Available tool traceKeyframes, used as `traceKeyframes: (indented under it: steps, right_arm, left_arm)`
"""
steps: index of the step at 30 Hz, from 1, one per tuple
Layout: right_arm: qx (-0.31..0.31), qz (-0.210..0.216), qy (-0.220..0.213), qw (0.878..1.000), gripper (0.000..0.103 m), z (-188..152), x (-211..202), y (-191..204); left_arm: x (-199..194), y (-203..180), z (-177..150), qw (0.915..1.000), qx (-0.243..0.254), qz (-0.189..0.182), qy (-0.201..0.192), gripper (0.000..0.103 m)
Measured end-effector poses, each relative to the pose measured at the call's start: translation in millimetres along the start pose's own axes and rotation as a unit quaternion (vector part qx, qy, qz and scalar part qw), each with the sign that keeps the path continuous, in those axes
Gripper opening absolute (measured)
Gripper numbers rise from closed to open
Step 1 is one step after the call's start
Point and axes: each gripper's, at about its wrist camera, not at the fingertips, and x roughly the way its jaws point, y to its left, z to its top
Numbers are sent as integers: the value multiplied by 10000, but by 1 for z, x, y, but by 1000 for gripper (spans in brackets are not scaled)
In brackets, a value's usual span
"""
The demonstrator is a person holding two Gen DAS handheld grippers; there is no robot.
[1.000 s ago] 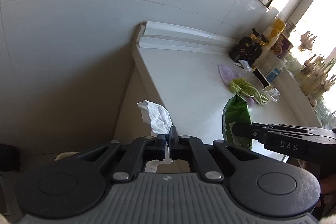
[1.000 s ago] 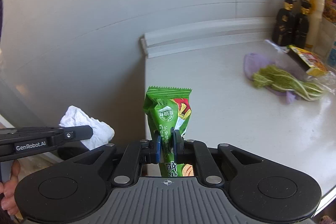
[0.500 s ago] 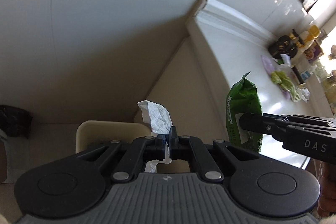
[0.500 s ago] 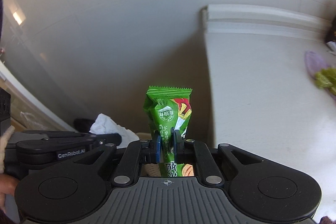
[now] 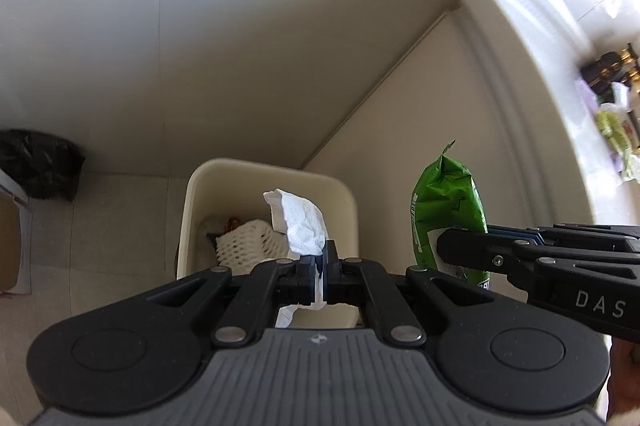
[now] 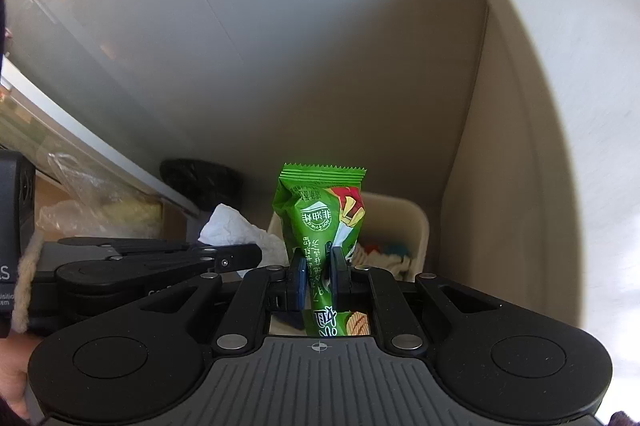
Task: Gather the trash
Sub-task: 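Carry the green packet and tissue down over the white bin with both tools, then open both tools to drop the packet and tissue into the bin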
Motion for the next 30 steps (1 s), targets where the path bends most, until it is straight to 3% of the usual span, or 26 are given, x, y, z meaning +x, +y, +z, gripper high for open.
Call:
traceKeyframes:
  steps: [11, 17, 20, 22, 23, 25, 27, 30]
  right_arm:
    - [347, -49, 712, 9968, 12, -10, 83, -10]
    - [452, -194, 900, 9947, 12, -14, 104, -17]
    - [590, -196, 1046, 9926, 17, -8, 114, -26]
    - [677, -189, 1095, 9915, 18, -6, 116, -26]
    - [734, -194, 1132, 9907, 21, -5, 117, -28]
    - [909, -177, 1175, 9887, 46, -2, 121, -34]
    - [999, -149, 1110, 9887, 62, -2, 120, -38]
    - [986, -130, 1095, 9890, 63, -3, 120, -38]
  left_arm:
    - [66, 38, -19, 9973, -348, 291, 583, 3]
    - [88, 42, -19, 9952, -448, 422, 756, 4]
    - [94, 43, -22, 9947, -442, 461, 801, 5]
    - [98, 44, -22, 9945, -460, 441, 830, 17]
    - [99, 45, -21, 9945, -462, 438, 836, 21]
    - [97, 45, -21, 9946, -429, 445, 837, 25]
    - [98, 45, -21, 9945, -405, 449, 854, 26]
    - [96, 44, -21, 9945, -371, 468, 858, 33]
